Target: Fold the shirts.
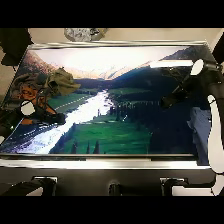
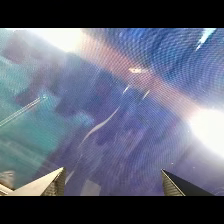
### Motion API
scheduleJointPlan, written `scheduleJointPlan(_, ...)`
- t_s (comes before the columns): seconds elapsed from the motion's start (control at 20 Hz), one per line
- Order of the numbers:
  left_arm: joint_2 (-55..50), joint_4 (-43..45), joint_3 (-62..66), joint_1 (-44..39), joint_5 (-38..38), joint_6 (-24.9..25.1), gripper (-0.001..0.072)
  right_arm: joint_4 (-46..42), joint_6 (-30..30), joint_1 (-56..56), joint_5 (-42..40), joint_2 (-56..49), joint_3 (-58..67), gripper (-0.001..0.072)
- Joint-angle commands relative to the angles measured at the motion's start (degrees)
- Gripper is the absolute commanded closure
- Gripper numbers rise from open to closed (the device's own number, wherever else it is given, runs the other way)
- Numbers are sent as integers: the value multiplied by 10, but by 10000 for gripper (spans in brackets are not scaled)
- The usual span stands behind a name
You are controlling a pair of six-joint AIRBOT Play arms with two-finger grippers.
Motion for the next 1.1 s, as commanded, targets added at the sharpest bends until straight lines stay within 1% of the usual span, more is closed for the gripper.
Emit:
scheduleJointPlan(0.0, 0, 0, 0, 0, 0, 0, 102, 0, 0, 0, 0, 0, 0, 15)
scheduleJointPlan(0.1, 0, -1, 0, 0, 2, -1, 102, 0, 0, 0, -4, 0, 0, 15)
scheduleJointPlan(0.15, -2, -4, -1, 0, 17, -4, 102, 0, 0, 0, -9, 0, 0, 15)
scheduleJointPlan(0.25, -10, -7, -1, 0, 88, -4, 102, 0, 0, 0, -38, 0, 0, 15)
scheduleJointPlan(0.35, -18, -10, -1, 0, 141, -5, 103, 1, 1, 0, -82, 0, 0, 15)
scheduleJointPlan(0.4, -23, -10, -1, 0, 173, -5, 104, 3, 1, 0, -92, 0, 0, 15)
scheduleJointPlan(0.55, -30, -15, 0, 0, 314, -4, 102, 6, 0, 0, -115, 0, 0, 15)
scheduleJointPlan(0.6, -30, -13, 2, 1, 340, -1, 97, 6, 0, 0, -123, 0, 0, 15)
scheduleJointPlan(0.65, -32, -8, 8, 2, 377, 18, 93, 6, 0, 0, -129, 0, 0, 16)
scheduleJointPlan(0.7, -41, 2, 26, 9, 387, 24, 93, 6, 0, 0, -135, 0, 0, 16)
scheduleJointPlan(0.75, -63, 11, 70, 31, 344, 24, 92, 6, 0, 0, -139, 0, 0, 16)
scheduleJointPlan(0.8, -97, 11, 127, 69, 276, 20, 45, 6, 0, 0, -141, 0, 0, 17)
scheduleJointPlan(0.85, -140, 9, 202, 123, 188, -6, -13, 6, 0, 0, -140, 0, 0, 17)
scheduleJointPlan(0.9, -182, -8, 273, 180, 106, -24, -13, 6, 0, 0, -139, 0, 0, 17)
scheduleJointPlan(0.95, -223, -42, 339, 246, 36, -32, -13, 6, 0, 0, -139, 0, 0, 18)
scheduleJointPlan(1.0, -254, -80, 383, 305, -13, -33, -13, 6, 0, 0, -139, 0, 0, 18)
scheduleJointPlan(1.05, -277, -116, 407, 364, -53, -50, -13, 6, 0, 0, -140, 0, 0, 29)
